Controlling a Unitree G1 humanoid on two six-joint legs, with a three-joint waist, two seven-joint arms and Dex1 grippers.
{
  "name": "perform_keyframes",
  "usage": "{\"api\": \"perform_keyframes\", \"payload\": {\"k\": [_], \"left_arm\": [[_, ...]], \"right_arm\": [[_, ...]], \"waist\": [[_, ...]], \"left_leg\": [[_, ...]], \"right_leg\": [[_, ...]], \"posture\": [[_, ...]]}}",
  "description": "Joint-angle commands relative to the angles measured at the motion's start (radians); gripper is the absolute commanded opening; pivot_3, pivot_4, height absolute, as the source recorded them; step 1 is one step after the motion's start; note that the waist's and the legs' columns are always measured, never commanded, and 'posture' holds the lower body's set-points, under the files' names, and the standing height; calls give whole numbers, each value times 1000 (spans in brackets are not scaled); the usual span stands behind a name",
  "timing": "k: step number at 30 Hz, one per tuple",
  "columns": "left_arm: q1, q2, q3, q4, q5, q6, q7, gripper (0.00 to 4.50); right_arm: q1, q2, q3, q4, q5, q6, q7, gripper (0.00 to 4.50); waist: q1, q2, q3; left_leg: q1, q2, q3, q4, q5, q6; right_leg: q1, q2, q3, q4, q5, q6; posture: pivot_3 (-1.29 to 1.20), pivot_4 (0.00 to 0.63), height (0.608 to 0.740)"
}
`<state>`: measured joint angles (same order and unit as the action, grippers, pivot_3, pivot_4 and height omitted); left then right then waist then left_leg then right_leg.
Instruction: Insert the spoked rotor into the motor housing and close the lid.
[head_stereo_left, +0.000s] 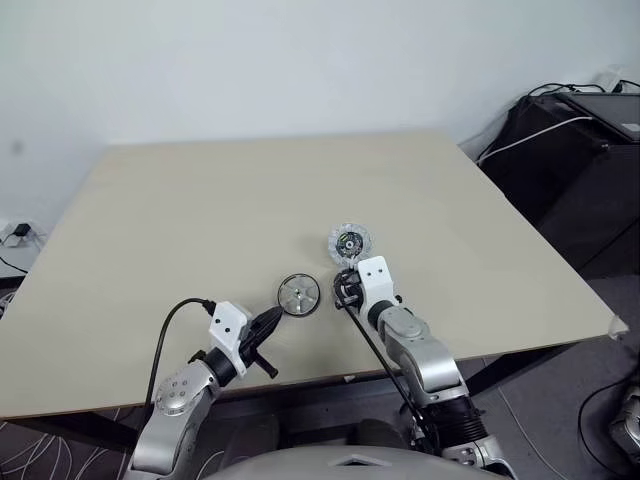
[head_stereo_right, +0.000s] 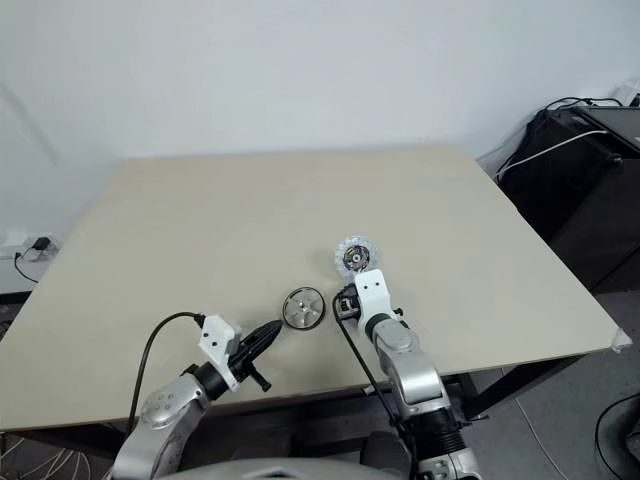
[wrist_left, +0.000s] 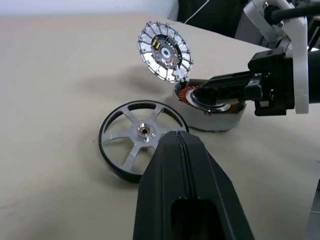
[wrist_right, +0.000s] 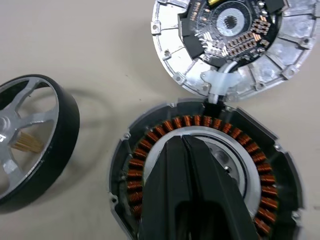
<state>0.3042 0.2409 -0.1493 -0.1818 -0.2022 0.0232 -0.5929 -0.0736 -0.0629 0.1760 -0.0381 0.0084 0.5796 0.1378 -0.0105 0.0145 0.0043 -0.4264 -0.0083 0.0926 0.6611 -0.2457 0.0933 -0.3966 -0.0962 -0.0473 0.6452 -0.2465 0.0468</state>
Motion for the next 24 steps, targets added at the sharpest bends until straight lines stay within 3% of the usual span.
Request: {"api": "perform_keyframes", "payload": {"k": [1,24], "left_arm": [[-18,7,-9,-31,-11,3,-7,0],[-21,3,-19,-23,-9,15,5,0]], "right_arm": [[5,-9,-28,-23,3,16,-6,36],[11,-17,-18,-133,53,-16,75,36]], "waist": [[0,0,0],[0,3,3]], "left_leg": [[0,0,0,0,0,0],[-1,0,0,-1,0,0]], "right_leg": [[0,0,0,0,0,0],[-1,0,1,-1,0,0]], "posture": [[0,0,740],[0,0,740]]}}
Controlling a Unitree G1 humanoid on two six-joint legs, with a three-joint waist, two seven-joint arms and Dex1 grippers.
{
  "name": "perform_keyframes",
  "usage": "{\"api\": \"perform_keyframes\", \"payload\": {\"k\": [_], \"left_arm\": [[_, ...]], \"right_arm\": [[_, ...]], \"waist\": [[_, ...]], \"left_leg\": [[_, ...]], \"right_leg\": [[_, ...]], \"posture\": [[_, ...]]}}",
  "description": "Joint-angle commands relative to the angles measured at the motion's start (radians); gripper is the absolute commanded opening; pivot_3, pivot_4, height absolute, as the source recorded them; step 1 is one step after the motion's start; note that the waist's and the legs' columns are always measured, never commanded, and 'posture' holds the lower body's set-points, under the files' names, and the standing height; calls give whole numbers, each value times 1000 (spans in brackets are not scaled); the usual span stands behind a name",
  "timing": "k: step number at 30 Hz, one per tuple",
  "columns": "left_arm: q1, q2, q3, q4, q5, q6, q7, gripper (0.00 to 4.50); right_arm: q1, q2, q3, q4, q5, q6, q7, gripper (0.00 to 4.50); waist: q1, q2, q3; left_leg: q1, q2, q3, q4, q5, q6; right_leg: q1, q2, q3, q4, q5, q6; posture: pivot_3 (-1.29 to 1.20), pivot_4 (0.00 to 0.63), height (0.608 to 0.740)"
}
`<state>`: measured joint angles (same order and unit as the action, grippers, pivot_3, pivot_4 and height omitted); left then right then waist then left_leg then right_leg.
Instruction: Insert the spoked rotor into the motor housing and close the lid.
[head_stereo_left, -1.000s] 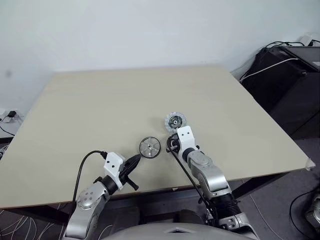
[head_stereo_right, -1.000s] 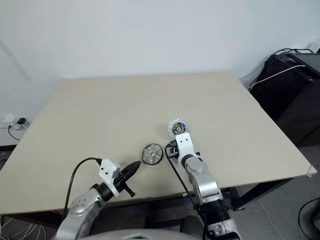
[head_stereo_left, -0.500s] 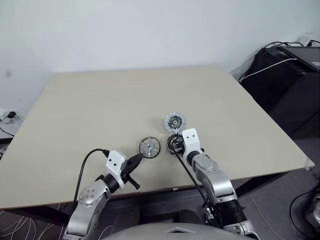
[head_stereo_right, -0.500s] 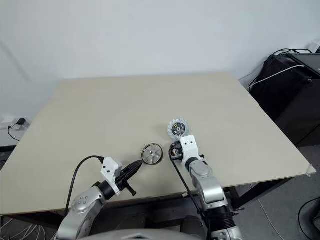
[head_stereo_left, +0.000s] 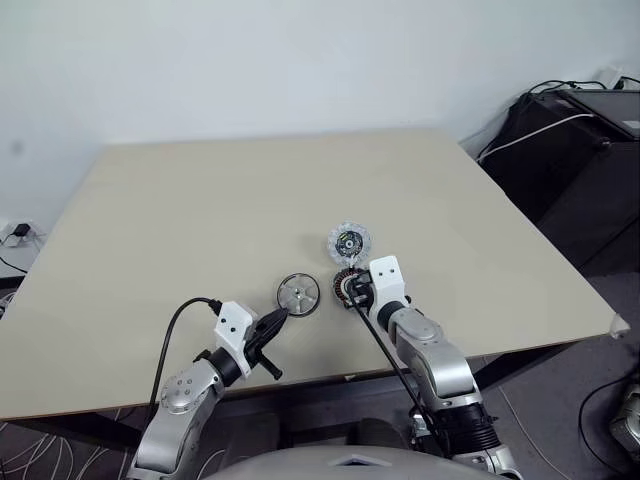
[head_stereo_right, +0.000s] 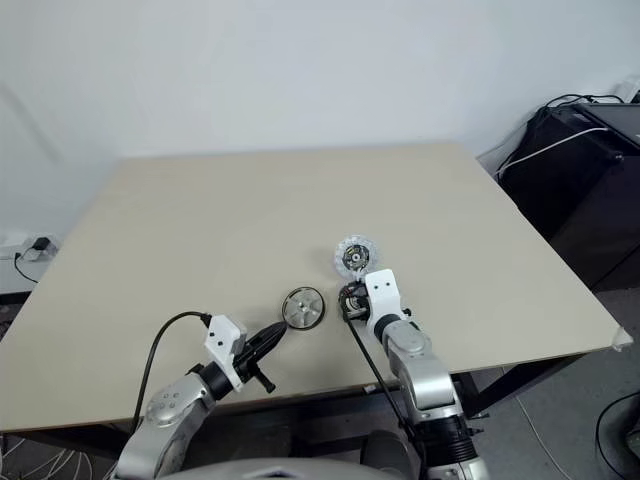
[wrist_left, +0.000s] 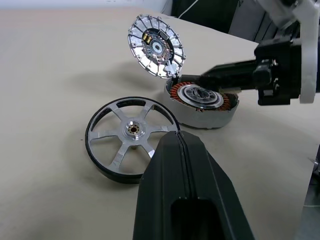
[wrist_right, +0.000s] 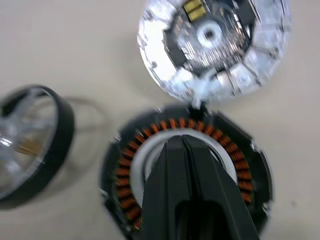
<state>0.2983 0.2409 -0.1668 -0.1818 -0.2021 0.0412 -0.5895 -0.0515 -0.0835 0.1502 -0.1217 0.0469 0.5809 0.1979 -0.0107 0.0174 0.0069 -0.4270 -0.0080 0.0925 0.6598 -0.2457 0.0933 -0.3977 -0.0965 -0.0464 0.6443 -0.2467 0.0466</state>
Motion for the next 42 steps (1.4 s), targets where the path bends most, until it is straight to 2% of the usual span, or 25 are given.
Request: {"api": "perform_keyframes", "payload": {"k": [1,25,42], "left_arm": [[-15,3,-1,-23,-9,-3,1,0],[-11,-1,-2,-31,-11,2,8,0],[-17,0,-4,-29,-11,7,6,0]], "right_arm": [[-12,5,10,-51,14,-16,16,36],[-79,13,7,113,-31,-63,-26,36],[-74,-9,-41,5,-6,-94,-16,36]], "waist": [[0,0,0],[0,0,1],[0,0,1]], "left_leg": [[0,0,0,0,0,0],[0,0,0,-2,0,0],[0,0,0,-2,0,0]], "right_leg": [[0,0,0,0,0,0],[-1,0,0,-1,0,0],[-1,0,0,-1,0,-1]], "posture": [[0,0,740],[0,0,740],[0,0,740]]}}
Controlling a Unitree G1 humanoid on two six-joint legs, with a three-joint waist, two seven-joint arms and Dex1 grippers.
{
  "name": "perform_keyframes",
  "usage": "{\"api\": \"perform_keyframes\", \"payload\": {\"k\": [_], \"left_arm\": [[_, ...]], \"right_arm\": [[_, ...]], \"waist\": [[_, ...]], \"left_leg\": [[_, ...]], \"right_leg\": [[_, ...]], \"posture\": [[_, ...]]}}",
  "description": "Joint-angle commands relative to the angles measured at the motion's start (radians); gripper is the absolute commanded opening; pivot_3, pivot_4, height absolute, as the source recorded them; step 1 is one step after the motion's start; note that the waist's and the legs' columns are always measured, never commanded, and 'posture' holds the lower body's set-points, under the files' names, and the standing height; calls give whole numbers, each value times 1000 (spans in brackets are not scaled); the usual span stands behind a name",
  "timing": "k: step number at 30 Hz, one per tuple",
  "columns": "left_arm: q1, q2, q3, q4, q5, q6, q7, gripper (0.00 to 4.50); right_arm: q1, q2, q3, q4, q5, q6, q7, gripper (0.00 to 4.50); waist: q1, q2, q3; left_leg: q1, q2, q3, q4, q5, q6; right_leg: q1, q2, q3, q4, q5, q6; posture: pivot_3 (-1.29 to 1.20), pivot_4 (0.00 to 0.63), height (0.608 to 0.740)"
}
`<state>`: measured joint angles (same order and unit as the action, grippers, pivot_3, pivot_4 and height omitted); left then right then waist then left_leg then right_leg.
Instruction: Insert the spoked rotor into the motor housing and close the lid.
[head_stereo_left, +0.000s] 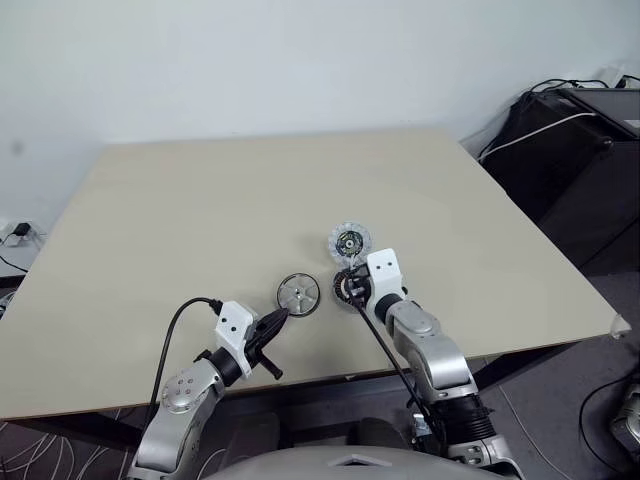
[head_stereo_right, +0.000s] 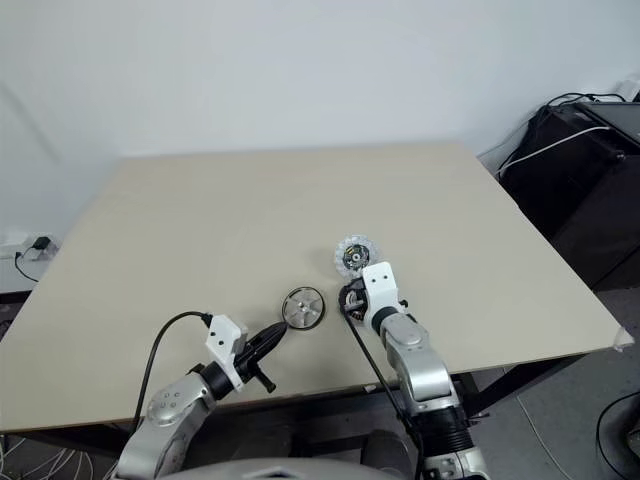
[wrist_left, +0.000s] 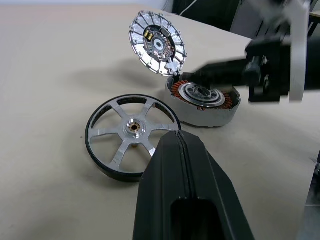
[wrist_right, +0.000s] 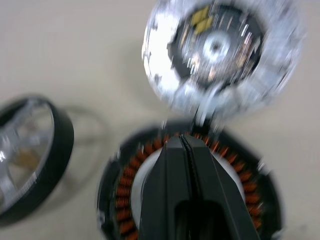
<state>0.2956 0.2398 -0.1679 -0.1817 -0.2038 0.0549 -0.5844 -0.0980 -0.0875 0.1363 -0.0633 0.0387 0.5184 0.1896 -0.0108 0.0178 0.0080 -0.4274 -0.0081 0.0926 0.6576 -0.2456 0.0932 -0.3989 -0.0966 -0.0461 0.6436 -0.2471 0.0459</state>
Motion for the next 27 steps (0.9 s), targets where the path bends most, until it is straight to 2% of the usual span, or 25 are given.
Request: {"api": "perform_keyframes", "payload": {"k": [1,21,27], "left_arm": [[-15,1,-3,-29,-10,-7,0,0],[-12,-2,2,-29,-12,-6,5,0],[-10,0,1,-32,-13,-3,7,0]], "right_arm": [[-31,-8,-34,-53,1,-35,-13,36],[-48,18,39,143,-29,-45,-1,36],[-39,24,26,67,1,-64,32,36]], "waist": [[0,0,0],[0,0,0],[0,0,0]], "left_leg": [[0,0,0,0,0,0],[0,0,0,0,0,0],[0,0,0,0,0,0]], "right_leg": [[0,0,0,0,0,0],[0,0,0,0,0,0],[0,0,0,0,0,0]], "posture": [[0,0,740],[0,0,740],[0,0,740]]}}
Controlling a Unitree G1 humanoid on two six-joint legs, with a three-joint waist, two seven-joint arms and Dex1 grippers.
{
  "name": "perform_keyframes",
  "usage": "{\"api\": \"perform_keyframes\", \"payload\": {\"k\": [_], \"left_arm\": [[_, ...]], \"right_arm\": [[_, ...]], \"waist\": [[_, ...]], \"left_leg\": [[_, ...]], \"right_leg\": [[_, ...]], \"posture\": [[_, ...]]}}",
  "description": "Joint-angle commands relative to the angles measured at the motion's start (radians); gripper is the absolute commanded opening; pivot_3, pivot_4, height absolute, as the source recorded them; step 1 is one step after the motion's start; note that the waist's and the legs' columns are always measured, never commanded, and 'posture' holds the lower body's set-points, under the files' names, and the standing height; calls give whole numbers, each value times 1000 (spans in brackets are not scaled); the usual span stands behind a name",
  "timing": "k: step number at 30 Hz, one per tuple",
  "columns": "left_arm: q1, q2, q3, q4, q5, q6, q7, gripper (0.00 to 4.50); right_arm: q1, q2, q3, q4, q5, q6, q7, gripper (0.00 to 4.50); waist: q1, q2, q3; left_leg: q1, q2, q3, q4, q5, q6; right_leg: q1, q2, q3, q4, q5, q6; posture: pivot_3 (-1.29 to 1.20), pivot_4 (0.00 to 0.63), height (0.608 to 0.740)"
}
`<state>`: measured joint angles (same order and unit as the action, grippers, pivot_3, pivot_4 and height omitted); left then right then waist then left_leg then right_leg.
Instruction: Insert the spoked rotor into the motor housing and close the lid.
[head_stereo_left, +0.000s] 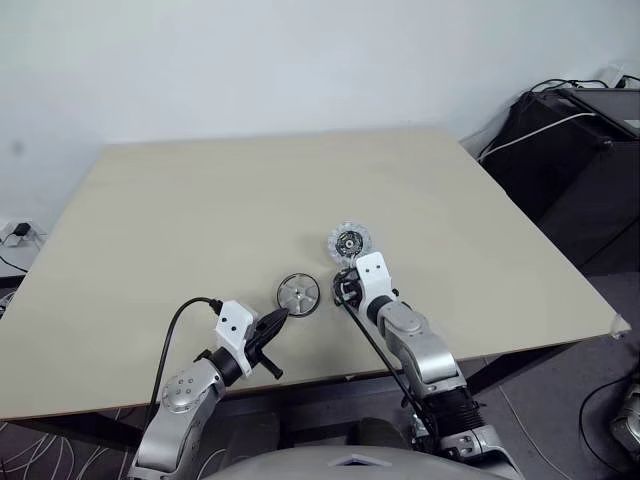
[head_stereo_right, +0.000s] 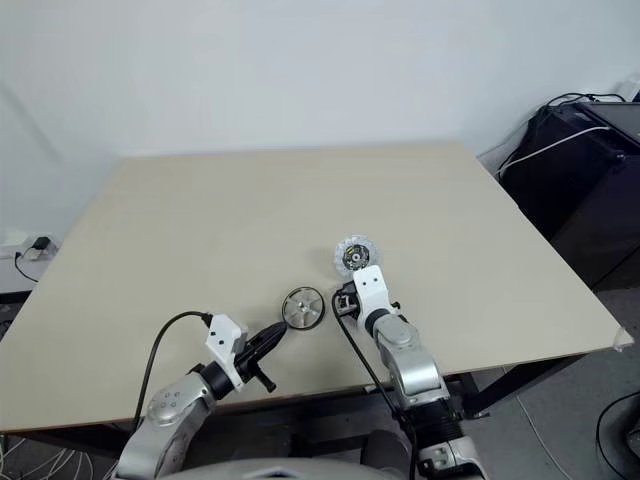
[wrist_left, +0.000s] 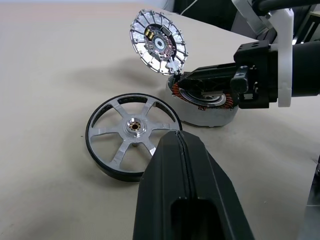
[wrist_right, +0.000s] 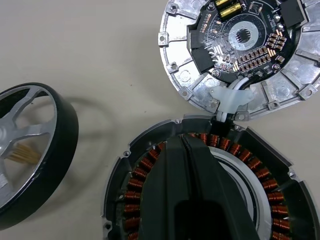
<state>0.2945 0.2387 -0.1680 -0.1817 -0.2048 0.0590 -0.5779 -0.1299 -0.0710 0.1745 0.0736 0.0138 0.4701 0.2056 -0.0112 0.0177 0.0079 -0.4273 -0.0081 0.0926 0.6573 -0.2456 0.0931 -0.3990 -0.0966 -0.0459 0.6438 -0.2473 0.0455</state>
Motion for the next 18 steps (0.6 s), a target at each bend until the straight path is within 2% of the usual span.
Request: {"api": "perform_keyframes", "payload": {"k": [1,9,18], "left_arm": [[-9,1,1,-33,-13,-6,0,0],[-12,1,-4,-30,-15,-5,-2,0],[-9,-1,-3,-26,-16,-1,1,0]], "right_arm": [[-10,12,-20,-91,36,-16,20,36],[-19,-7,-61,-199,54,-10,6,36],[29,-31,-54,-155,37,6,-6,36]], "waist": [[0,0,0],[1,1,1],[-1,1,1]], "left_leg": [[0,0,0,0,0,0],[0,0,0,0,0,0],[0,0,0,0,0,0]], "right_leg": [[0,0,0,0,0,0],[0,0,0,0,0,0],[-1,0,0,0,0,0]], "posture": [[0,0,740],[0,0,740],[0,0,740]]}}
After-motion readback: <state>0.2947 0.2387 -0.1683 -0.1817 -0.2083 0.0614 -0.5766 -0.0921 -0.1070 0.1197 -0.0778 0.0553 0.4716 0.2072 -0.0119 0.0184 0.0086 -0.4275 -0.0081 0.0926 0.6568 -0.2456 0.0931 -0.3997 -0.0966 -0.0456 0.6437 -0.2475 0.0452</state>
